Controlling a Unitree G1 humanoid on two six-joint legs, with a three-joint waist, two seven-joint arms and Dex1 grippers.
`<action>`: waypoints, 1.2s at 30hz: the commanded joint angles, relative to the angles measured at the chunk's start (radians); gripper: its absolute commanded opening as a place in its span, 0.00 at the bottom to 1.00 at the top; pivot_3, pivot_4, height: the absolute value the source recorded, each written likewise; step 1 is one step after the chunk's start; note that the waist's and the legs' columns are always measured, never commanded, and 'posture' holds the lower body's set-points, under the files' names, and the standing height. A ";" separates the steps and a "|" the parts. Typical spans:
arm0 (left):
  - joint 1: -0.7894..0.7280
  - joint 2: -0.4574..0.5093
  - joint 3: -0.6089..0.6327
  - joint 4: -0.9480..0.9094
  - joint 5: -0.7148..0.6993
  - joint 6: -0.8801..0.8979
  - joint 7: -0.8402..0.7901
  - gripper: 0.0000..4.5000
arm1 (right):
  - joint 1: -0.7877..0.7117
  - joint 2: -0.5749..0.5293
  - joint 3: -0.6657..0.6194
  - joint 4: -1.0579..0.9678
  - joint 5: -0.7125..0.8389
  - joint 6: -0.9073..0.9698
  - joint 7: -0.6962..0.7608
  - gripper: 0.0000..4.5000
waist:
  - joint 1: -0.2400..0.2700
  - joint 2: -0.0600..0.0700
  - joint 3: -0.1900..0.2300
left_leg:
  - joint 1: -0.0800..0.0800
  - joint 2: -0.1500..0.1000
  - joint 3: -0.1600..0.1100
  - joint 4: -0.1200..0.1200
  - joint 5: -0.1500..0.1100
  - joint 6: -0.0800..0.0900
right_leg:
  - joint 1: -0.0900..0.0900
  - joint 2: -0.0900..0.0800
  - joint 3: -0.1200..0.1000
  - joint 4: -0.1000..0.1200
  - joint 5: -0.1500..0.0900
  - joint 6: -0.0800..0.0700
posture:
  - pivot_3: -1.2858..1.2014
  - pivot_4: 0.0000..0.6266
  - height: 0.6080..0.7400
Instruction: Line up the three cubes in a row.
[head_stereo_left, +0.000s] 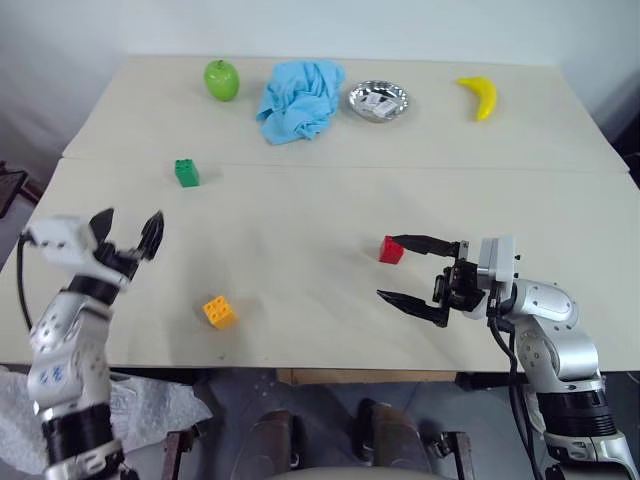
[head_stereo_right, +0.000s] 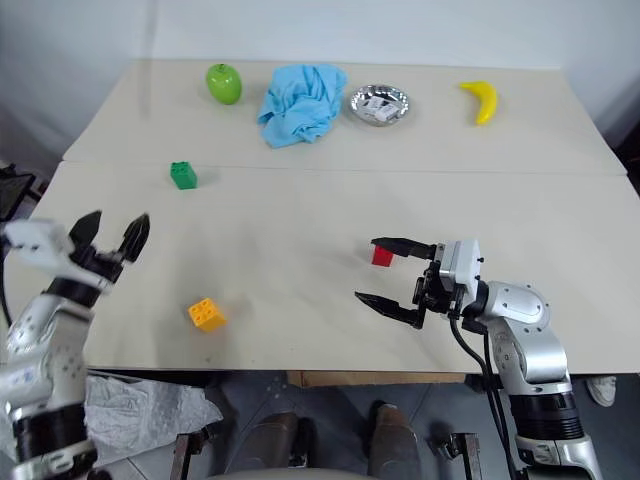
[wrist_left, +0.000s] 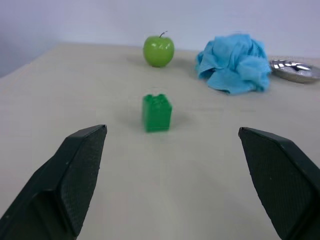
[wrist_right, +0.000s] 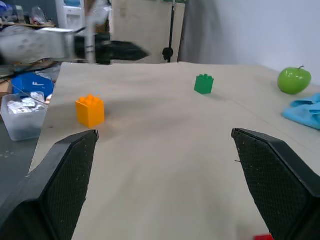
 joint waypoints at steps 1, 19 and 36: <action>-0.247 0.014 -0.078 0.187 0.125 0.101 0.178 1.00 | -0.022 0.021 0.008 -0.074 0.036 0.029 -0.043 0.99 | 0.007 -0.002 0.001 | -0.001 0.000 0.000 0.000 0.001 0.000 | 0.000 0.001 -0.001 0.000 0.000 0.000 | 0.52 0.24 1.00; -0.716 0.024 -0.156 1.030 0.250 -0.183 0.164 1.00 | -0.010 0.080 0.063 -0.191 -0.006 0.070 -0.224 0.99 | 0.009 -0.007 0.002 | -0.002 -0.001 0.000 0.000 0.001 0.001 | -0.001 0.000 -0.007 -0.002 0.000 0.000 | 0.52 0.24 1.00; -0.751 0.023 -0.188 1.178 0.276 -0.336 0.101 0.32 | 0.019 0.097 0.084 -0.201 -0.015 0.055 -0.247 1.00 | 0.008 -0.007 0.002 | -0.002 -0.005 0.000 0.000 0.001 0.002 | -0.001 0.000 -0.007 -0.001 0.000 0.000 | 0.52 0.24 1.00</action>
